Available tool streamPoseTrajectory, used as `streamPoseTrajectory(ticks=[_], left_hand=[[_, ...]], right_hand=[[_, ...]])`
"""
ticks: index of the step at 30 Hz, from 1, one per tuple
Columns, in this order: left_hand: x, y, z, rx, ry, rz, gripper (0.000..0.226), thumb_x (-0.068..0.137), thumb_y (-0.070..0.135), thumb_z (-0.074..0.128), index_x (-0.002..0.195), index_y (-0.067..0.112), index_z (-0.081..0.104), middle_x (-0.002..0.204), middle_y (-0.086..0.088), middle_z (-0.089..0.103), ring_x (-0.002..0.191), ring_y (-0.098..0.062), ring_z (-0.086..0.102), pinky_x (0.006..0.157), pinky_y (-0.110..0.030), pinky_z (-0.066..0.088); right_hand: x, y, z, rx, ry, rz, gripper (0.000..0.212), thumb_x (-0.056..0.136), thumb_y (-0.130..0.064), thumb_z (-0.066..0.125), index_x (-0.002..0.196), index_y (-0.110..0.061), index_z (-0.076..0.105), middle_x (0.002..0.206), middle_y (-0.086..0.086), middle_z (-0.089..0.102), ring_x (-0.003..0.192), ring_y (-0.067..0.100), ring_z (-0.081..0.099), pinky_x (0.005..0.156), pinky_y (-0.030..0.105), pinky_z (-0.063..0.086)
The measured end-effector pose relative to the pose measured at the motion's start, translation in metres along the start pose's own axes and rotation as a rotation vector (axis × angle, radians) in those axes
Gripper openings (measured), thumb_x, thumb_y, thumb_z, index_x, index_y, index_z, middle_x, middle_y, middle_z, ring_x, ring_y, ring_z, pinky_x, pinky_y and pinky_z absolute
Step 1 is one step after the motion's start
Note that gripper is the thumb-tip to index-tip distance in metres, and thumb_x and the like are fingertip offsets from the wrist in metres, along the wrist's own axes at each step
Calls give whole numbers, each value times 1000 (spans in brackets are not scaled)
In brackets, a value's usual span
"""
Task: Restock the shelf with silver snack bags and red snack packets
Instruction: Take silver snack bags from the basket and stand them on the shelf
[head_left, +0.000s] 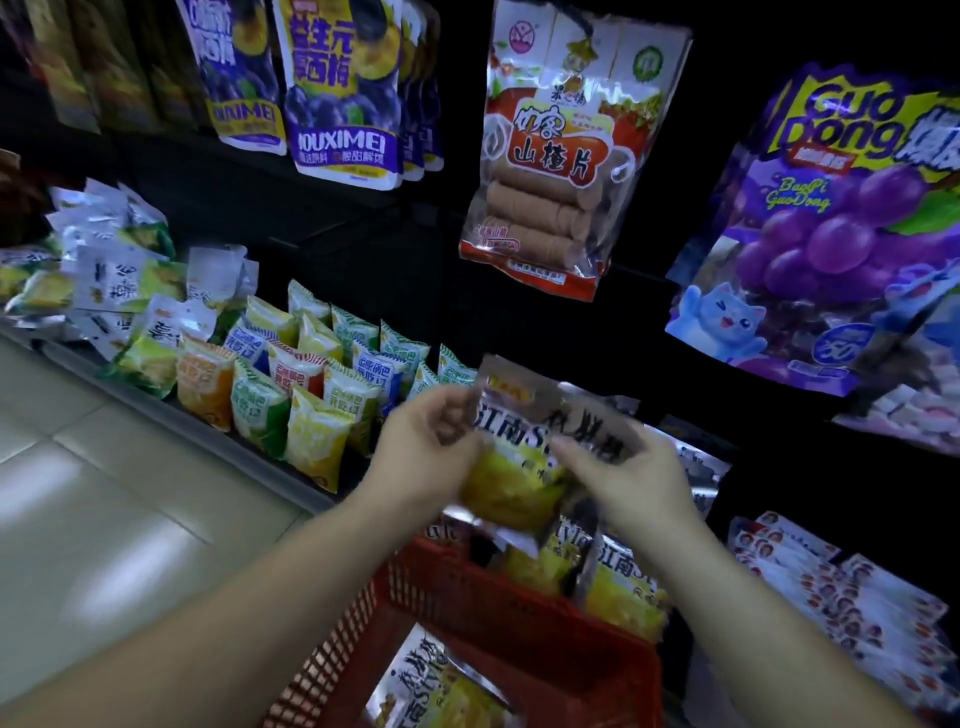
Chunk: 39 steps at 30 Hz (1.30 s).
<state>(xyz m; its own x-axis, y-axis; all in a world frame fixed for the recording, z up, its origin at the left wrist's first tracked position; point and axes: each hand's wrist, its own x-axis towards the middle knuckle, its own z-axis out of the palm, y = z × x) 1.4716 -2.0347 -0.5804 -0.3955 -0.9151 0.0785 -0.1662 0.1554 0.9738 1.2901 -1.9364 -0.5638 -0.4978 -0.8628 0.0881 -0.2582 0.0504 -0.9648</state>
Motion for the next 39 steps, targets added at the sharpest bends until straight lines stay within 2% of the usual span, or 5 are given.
streamPoseTrajectory(ticks=[10,15,23,31,39], left_hand=[[118,-101,-22,376,-44,-196,38,98,10,58,134,22,58,123,6,58,107,-19,61,86,-29,51],[141,-147,-7,307,-52,-263,32,97,7,57,121,27,56,102,-2,64,77,-30,62,69,-48,55],[137,-172,-2,387,-32,-315,47,94,14,63,136,28,47,104,6,59,97,-32,65,80,-57,59],[159,-165,14,277,-89,-249,48,101,14,57,144,32,46,142,1,51,81,-12,59,78,-46,61],[176,-184,28,159,-37,-239,43,100,8,49,138,29,51,82,-2,65,46,-15,42,51,-30,40]], right_hand=[[127,90,71,-104,16,39,55,100,-32,65,151,-20,47,155,0,47,140,25,48,115,48,42],[152,144,95,-287,-165,197,51,101,-30,64,149,-17,51,155,2,48,142,26,47,119,43,38],[169,161,92,-808,-691,226,33,103,-27,59,135,-22,64,141,-1,58,122,24,62,94,39,54],[223,164,96,-913,-142,-72,40,103,-30,57,142,-20,55,134,10,60,111,31,62,94,51,53],[275,200,94,-1220,-62,2,51,96,-35,68,141,-19,51,131,12,60,118,34,58,96,44,50]])
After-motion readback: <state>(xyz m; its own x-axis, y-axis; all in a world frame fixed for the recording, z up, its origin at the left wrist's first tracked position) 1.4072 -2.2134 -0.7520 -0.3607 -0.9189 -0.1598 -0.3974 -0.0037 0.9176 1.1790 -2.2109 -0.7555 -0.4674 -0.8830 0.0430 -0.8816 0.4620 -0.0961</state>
